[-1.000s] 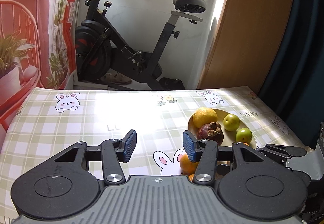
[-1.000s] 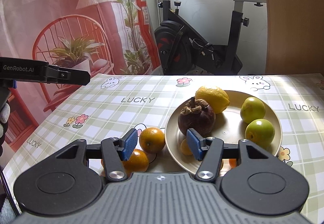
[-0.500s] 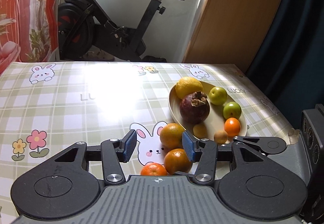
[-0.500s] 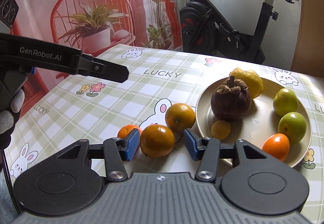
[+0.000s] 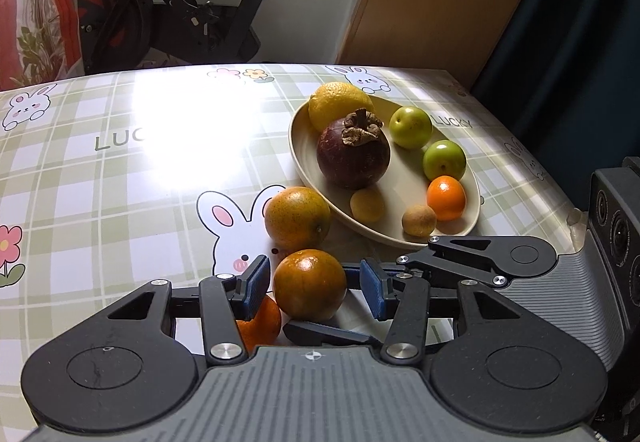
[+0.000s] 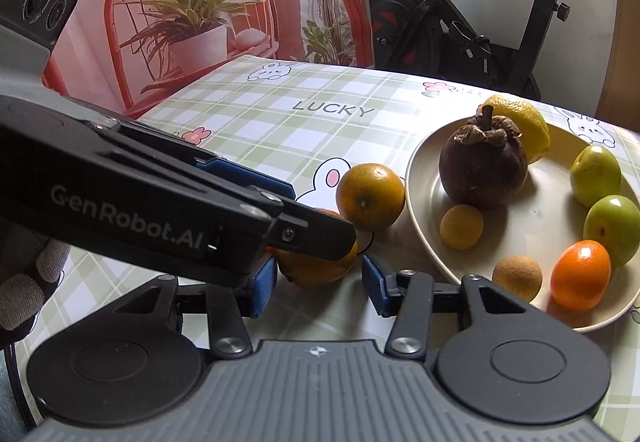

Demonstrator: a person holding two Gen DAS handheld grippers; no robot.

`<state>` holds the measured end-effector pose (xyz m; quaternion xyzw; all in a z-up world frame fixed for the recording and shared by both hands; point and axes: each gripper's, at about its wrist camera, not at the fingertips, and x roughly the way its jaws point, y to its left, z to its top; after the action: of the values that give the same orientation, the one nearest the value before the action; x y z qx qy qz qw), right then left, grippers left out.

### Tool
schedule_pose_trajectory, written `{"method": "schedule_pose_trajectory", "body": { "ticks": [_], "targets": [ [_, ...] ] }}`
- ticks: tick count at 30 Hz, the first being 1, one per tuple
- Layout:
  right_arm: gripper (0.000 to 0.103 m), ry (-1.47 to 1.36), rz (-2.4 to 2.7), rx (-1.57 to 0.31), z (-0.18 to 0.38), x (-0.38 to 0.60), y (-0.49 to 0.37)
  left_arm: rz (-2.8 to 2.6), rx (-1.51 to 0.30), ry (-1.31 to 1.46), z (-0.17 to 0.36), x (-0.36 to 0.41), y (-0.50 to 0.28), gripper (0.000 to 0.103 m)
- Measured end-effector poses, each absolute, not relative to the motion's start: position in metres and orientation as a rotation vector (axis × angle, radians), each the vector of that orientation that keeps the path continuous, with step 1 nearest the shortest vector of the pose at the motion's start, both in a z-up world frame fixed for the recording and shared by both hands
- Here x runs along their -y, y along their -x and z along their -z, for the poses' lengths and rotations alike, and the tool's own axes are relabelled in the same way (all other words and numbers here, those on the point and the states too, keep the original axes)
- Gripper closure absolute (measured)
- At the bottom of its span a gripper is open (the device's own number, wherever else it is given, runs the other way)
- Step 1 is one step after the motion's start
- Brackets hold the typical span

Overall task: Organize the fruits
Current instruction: 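Close the left gripper on the brownish orange and lift it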

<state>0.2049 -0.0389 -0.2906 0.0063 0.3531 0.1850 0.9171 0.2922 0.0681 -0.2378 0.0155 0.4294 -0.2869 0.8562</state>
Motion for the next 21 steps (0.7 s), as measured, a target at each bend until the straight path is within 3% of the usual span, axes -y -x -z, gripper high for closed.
{"method": "schedule_pose_trajectory", "body": {
  "ticks": [4, 6, 21],
  "targets": [
    [0.053, -0.034, -0.384, -0.723, 0.292, 0.041, -0.205, 0.596, -0.902, -0.038, 0.239, -0.067, -0.293, 0.053],
    [0.054, -0.042, -0.386, -0.72, 0.292, 0.042, -0.205, 0.589, -0.895, -0.059, 0.239, -0.063, -0.291, 0.059],
    [0.057, -0.144, -0.364, -0.671, 0.29, 0.062, -0.179, 0.572, -0.818, -0.105, 0.231, -0.043, -0.255, 0.06]
  ]
}}
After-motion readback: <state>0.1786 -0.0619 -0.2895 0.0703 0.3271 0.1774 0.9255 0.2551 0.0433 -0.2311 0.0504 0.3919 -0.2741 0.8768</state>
